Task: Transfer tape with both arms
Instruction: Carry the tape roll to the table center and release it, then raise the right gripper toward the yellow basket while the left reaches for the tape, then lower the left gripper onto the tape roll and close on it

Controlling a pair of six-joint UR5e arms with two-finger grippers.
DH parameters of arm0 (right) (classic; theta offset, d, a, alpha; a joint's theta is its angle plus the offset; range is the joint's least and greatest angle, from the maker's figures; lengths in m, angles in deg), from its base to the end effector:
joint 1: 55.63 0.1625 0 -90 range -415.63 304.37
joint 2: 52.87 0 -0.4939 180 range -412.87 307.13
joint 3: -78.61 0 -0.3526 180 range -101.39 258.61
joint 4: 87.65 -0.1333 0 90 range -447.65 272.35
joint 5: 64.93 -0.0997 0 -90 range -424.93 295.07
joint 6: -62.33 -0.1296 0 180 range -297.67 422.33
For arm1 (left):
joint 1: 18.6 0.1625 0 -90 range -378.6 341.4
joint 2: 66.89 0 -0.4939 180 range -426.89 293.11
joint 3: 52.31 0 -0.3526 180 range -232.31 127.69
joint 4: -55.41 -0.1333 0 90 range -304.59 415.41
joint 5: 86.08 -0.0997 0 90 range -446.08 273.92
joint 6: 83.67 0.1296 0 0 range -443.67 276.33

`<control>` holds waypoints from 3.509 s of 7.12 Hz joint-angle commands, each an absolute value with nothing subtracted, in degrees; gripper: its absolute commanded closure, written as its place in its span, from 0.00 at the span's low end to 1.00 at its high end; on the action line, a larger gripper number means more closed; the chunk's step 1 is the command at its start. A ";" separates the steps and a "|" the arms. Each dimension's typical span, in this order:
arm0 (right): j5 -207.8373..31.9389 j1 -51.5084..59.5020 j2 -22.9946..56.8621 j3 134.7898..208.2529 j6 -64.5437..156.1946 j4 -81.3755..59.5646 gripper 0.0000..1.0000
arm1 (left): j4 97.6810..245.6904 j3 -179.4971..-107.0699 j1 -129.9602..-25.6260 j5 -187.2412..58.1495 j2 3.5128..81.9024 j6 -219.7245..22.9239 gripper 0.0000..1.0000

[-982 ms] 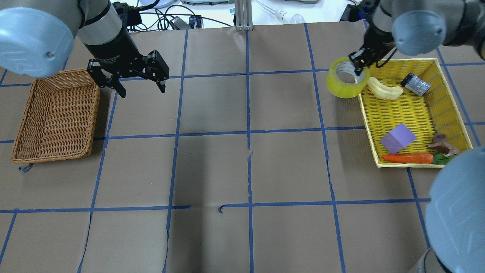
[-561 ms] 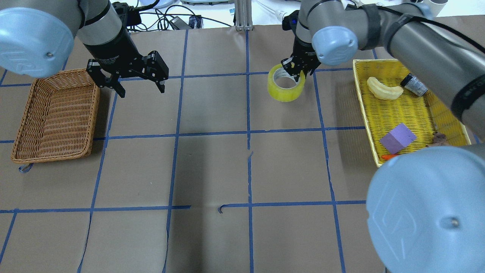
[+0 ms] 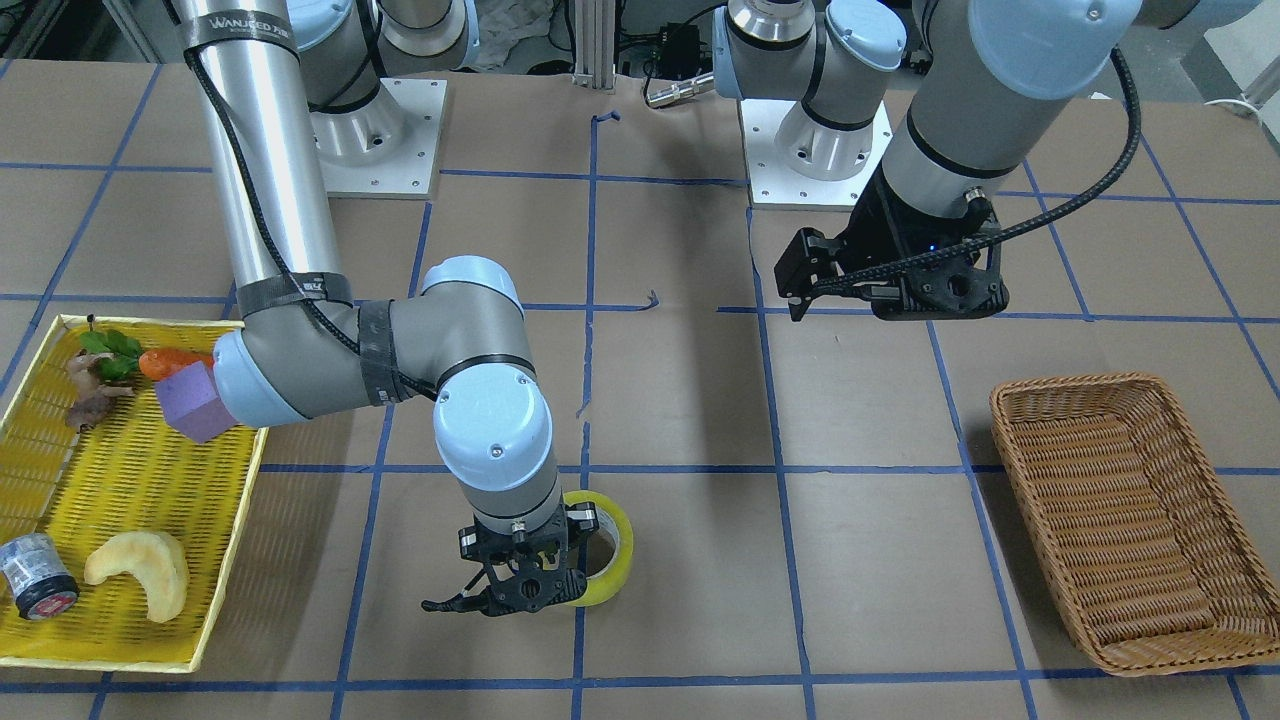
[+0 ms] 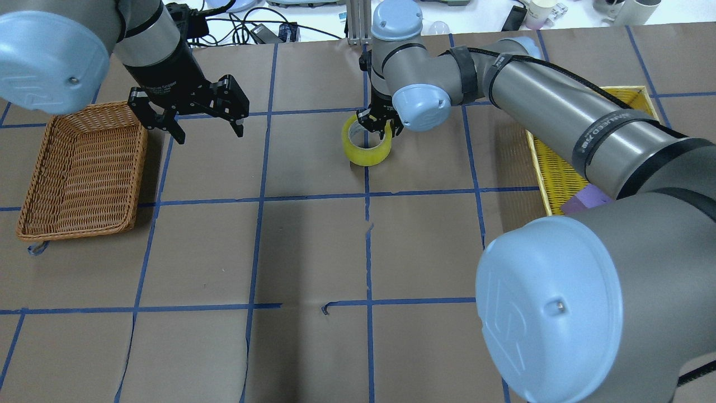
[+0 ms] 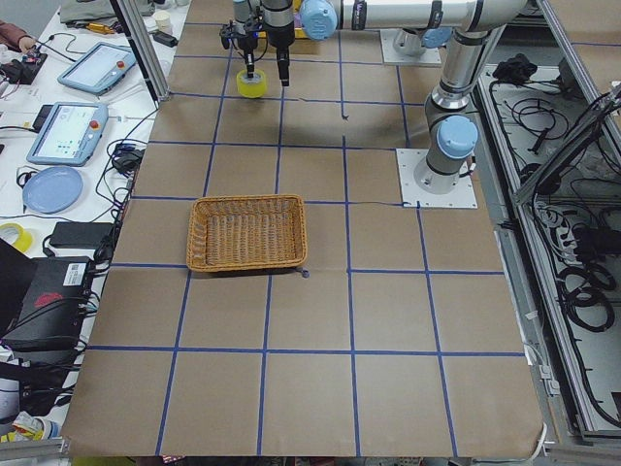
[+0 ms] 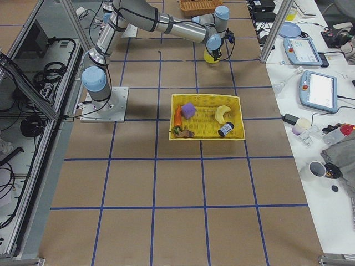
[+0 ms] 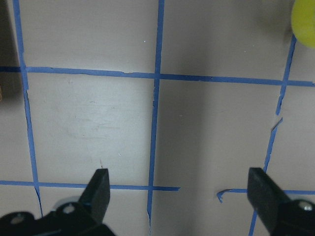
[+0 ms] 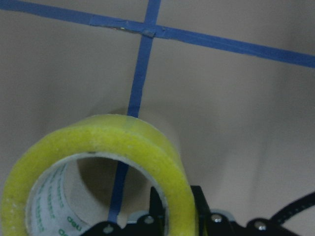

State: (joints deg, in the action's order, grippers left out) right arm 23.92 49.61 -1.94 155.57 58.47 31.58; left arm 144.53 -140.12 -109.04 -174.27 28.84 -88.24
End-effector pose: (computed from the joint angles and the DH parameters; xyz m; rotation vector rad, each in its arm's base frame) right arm 0.3243 -0.6733 0.2674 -0.3094 3.0961 -0.0805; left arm -0.1412 -0.4937 0.4981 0.1132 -3.1091 -0.0743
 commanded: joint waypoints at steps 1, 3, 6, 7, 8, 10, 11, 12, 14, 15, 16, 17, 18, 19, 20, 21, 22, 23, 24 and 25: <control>24.02 50.10 -2.77 155.78 58.11 31.70 0.38 | 144.53 -140.12 -109.04 -174.23 28.83 -88.24 0.00; 23.93 50.10 -2.60 155.52 58.63 31.70 0.00 | 144.53 -140.12 -109.04 -174.23 28.83 -88.24 0.00; 24.63 49.23 7.20 155.78 58.90 25.17 0.00 | 144.44 -140.03 -109.04 -174.41 28.91 -88.33 0.00; 26.03 48.00 12.29 156.04 58.90 18.33 0.00 | 144.00 -139.68 -109.12 -174.41 29.18 -88.33 0.00; 26.56 44.94 16.78 156.13 58.90 13.82 0.00 | 143.74 -139.50 -109.47 -174.32 29.53 -88.24 0.00; 26.57 38.96 24.87 156.40 59.07 4.15 0.00 | 141.21 -138.80 -111.48 -173.88 30.93 -88.15 0.00; 25.87 38.15 28.39 157.27 58.55 2.89 0.00 | 138.93 -138.89 -114.11 -173.79 32.07 -88.24 0.00; 25.95 38.06 31.64 160.06 58.11 3.66 0.00 | 136.21 -138.89 -116.83 -173.62 33.82 -88.41 0.00; 26.12 37.97 35.97 168.66 58.19 10.11 0.03 | 124.90 -138.89 -119.93 -168.90 40.48 -89.38 0.00; 25.78 38.32 36.85 169.40 58.02 10.95 0.00 | 121.88 -138.89 -120.46 -168.96 43.73 -89.47 0.00; 25.69 38.23 36.86 169.14 58.02 11.14 0.00 | 119.33 -138.80 -120.46 -169.05 46.12 -89.47 0.00; 25.60 38.15 36.78 169.05 57.85 11.22 0.00 | 117.91 -137.67 -120.46 -169.22 49.01 -89.30 0.00; 25.60 38.14 36.77 169.05 55.93 11.14 0.00 | 117.72 -136.00 -120.46 -169.05 52.00 -89.56 0.00; 25.60 38.14 36.77 169.05 55.39 11.05 0.00 | 115.28 -135.64 -120.46 -168.96 54.55 -89.65 0.00; 25.43 38.14 36.77 169.05 55.38 11.05 0.00 | 113.26 -135.63 -120.46 -168.96 56.75 -89.82 0.00; 24.82 38.14 36.77 169.05 55.38 11.05 0.00 | 110.72 -135.72 -120.55 -168.18 58.52 -90.00 0.00; 24.81 38.14 36.77 169.14 55.38 11.05 0.00 | 109.04 -135.81 -120.81 -166.08 60.19 -91.65 0.00; 24.81 38.14 36.77 169.14 55.38 11.05 0.00 | 107.45 -135.72 -120.90 -166.06 61.25 -91.58 0.00; 24.81 38.23 36.77 169.14 55.38 11.05 0.00 | 106.57 -135.98 -120.90 -165.97 62.30 -91.75 0.00; 24.81 38.23 36.77 169.14 55.38 11.05 0.00 | 106.38 -136.07 -120.90 -165.97 62.83 -91.84 0.00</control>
State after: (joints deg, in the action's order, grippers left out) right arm 24.82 38.19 36.77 169.14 55.38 11.05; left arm 107.10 -135.93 -120.87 -166.09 61.87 -91.66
